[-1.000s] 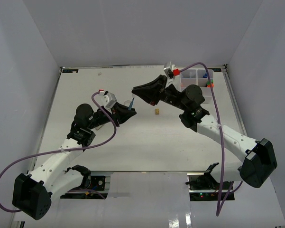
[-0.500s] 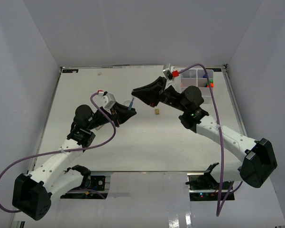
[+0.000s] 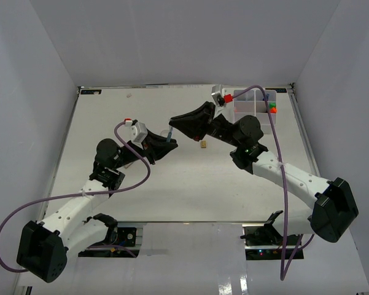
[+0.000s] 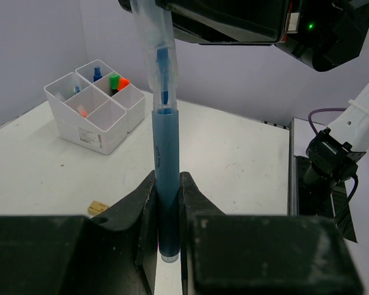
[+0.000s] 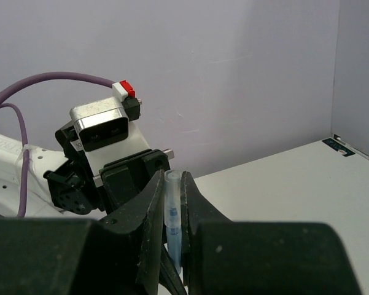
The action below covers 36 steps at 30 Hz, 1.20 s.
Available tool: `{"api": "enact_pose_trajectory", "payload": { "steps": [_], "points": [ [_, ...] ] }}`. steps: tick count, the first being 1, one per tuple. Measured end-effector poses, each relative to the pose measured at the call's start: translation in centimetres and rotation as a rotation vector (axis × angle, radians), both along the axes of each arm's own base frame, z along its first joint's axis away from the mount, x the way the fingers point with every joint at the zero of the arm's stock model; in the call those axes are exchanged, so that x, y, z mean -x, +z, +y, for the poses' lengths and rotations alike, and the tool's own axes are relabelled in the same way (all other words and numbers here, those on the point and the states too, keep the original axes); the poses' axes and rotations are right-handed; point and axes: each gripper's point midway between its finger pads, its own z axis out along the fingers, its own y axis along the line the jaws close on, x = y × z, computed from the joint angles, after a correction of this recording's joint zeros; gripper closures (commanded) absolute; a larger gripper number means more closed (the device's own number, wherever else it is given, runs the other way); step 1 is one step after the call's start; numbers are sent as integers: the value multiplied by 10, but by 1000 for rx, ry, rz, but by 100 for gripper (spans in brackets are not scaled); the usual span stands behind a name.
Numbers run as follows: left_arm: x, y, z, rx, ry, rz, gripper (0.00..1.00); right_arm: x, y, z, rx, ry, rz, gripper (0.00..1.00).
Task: Sort the stationery into containers
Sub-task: Close the pen cap on the pen.
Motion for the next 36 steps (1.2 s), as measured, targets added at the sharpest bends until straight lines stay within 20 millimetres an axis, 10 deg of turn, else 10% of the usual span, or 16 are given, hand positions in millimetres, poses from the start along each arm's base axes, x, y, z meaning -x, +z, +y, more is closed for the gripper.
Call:
{"api": "enact_pose_trajectory", "payload": {
  "steps": [17,36],
  "points": [
    [-10,8,-8,40,-22,-11,98,-2,7,-5,-20,-32,-27,73],
    [-10,15,-9,60,-27,-31,97,-1,-7,-6,19,-46,-11,82]
  ]
}}
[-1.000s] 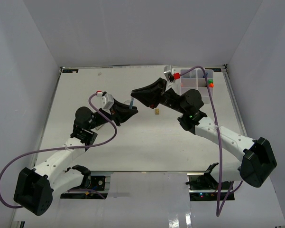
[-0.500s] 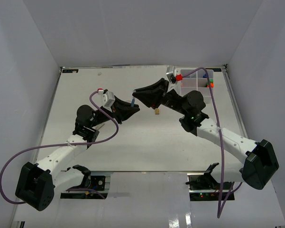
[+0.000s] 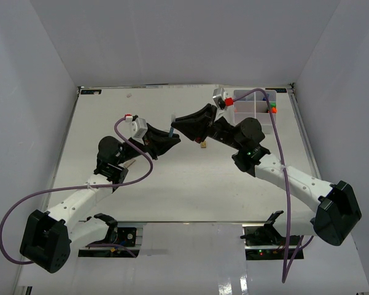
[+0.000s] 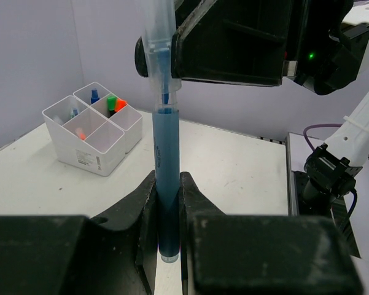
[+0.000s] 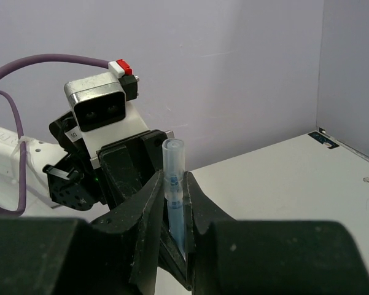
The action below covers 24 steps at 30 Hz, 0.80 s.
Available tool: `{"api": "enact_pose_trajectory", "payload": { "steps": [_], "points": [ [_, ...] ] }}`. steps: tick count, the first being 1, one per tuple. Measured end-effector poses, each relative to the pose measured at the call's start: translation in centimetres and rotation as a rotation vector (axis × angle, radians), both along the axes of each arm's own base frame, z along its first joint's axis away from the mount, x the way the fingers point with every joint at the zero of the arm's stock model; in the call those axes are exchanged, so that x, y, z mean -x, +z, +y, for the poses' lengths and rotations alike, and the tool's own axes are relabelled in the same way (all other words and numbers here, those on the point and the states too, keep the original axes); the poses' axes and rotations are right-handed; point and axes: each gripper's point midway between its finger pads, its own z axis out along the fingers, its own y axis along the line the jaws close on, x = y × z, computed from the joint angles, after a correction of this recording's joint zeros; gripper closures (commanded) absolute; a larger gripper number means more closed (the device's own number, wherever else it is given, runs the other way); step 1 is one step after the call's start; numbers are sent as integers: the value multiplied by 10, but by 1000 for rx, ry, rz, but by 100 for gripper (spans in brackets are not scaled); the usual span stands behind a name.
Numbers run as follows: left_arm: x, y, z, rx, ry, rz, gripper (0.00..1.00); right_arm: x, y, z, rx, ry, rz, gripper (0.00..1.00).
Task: Sort the stationery into containers
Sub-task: Close the pen cap on the pen.
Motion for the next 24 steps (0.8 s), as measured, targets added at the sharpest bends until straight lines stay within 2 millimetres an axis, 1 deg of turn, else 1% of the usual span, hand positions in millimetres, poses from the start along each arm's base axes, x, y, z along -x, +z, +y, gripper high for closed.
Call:
{"api": "enact_pose_trajectory", "payload": {
  "steps": [3,6,10,12,13,15,16,19,21,24],
  "points": [
    [0,0,0,-1,-3,-1,97,0,0,0,4,-2,-3,81],
    [1,-1,0,-2,-3,1,97,0,-2,0,10,-3,-4,75],
    [1,-2,0,-6,-6,4,97,0,-4,0,24,-2,-2,61],
    [1,-2,-1,-8,-7,2,97,0,-8,1,40,-1,4,56],
    [1,-3,-1,-10,-7,2,97,0,-10,0,48,-1,5,52],
    [1,-5,-1,-16,-6,6,98,2,-11,-1,59,-2,4,48],
    [0,-6,-1,-21,-5,9,98,2,-12,-2,66,-3,5,44],
    [0,-9,-1,-31,-3,15,98,5,-11,-5,79,-9,-4,37],
    [-1,-12,-1,-39,-1,22,98,8,-9,-8,87,-13,-9,34],
    [-1,-15,-1,-49,0,29,98,10,-2,-12,96,-23,-24,28]
  ]
}}
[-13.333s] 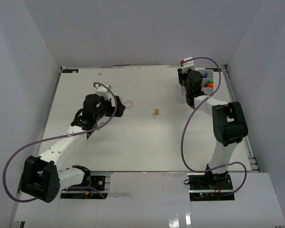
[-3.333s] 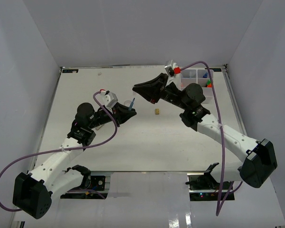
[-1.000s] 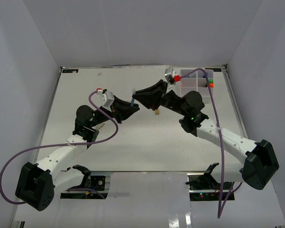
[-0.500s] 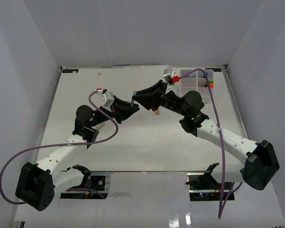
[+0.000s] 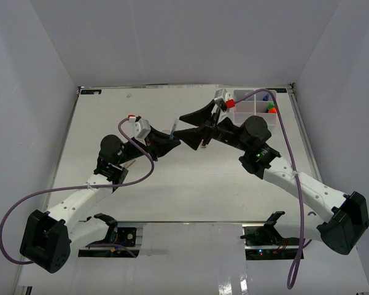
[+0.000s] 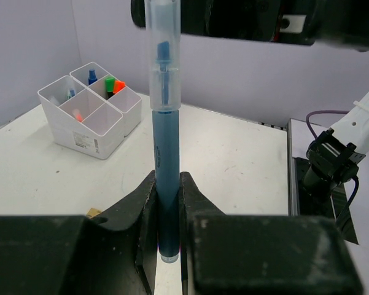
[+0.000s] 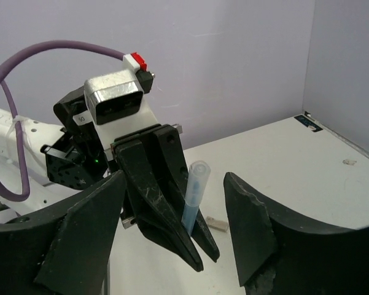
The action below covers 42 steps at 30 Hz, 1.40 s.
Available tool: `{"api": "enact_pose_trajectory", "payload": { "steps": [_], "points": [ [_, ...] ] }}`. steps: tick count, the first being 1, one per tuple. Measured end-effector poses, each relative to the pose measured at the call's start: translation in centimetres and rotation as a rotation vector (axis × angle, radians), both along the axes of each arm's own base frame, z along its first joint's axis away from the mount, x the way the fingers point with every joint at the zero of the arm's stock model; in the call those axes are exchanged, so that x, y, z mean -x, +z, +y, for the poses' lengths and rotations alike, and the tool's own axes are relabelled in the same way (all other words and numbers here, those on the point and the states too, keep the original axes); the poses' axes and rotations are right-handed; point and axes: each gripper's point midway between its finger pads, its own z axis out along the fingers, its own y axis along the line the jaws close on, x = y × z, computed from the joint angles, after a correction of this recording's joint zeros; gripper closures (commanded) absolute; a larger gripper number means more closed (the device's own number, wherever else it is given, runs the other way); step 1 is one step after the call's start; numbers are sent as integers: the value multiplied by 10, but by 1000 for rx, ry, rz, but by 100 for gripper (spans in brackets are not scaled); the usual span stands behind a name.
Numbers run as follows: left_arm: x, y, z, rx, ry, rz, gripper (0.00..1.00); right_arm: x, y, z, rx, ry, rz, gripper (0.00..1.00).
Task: Sort the stationery into containers
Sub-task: Close the pen cap on the pen.
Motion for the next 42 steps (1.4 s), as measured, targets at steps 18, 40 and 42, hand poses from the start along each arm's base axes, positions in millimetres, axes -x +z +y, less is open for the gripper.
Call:
{"api": "enact_pose_trajectory", "payload": {
  "steps": [18,40,42],
  "points": [
    [-1,-17,0,-56,-3,34,99,-31,31,6,88,-115,8,31],
    [-3,-15,0,-57,9,42,100,-38,-3,22,153,-92,93,59],
    [-4,-15,0,-57,12,42,100,-38,-4,24,156,-90,97,59]
  ]
}}
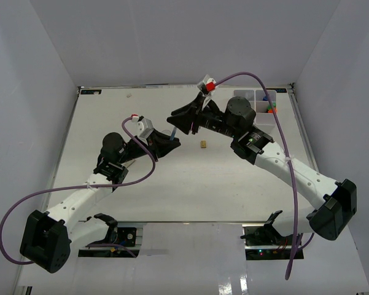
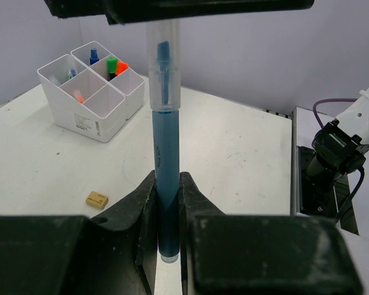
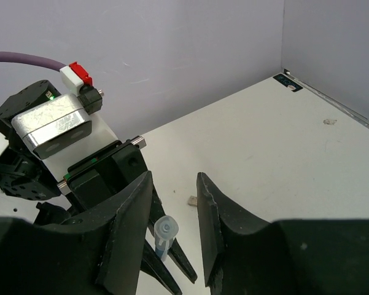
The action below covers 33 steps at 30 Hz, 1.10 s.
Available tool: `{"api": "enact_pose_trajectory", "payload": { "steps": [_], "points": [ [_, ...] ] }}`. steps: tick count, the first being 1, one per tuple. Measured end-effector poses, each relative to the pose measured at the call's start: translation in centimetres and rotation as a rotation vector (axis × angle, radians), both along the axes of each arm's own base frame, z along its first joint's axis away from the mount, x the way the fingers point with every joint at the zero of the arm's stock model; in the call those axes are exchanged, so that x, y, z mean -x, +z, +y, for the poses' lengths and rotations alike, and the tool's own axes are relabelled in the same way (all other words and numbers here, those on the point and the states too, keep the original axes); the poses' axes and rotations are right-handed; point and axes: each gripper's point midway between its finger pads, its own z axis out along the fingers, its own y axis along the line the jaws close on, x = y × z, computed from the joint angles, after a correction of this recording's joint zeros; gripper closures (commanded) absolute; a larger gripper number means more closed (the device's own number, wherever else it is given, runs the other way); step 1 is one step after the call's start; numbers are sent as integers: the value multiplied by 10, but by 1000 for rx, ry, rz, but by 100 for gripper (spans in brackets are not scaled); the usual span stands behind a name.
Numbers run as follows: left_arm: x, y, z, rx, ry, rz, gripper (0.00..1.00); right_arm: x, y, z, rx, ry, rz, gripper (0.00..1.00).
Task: Sort the stationery into containers
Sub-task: Close the pen cap on the pen.
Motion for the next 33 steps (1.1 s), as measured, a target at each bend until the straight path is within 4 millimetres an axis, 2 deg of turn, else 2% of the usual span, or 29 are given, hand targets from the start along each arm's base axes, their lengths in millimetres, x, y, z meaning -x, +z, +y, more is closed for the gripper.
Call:
{"api": "enact_pose_trajectory", "payload": {
  "steps": [19,22,27,33],
  "points": [
    [-2,1,1,7,13,11,100,4,-7,7,13,18,13,67],
    [-2,1,1,7,13,11,100,3,-10,8,20,16,17,72],
    [-2,1,1,7,13,10,100,3,-12,8,24,13,23,91],
    [-1,1,1,7,12,17,100,3,-13,9,20,13,22,92]
  ]
}}
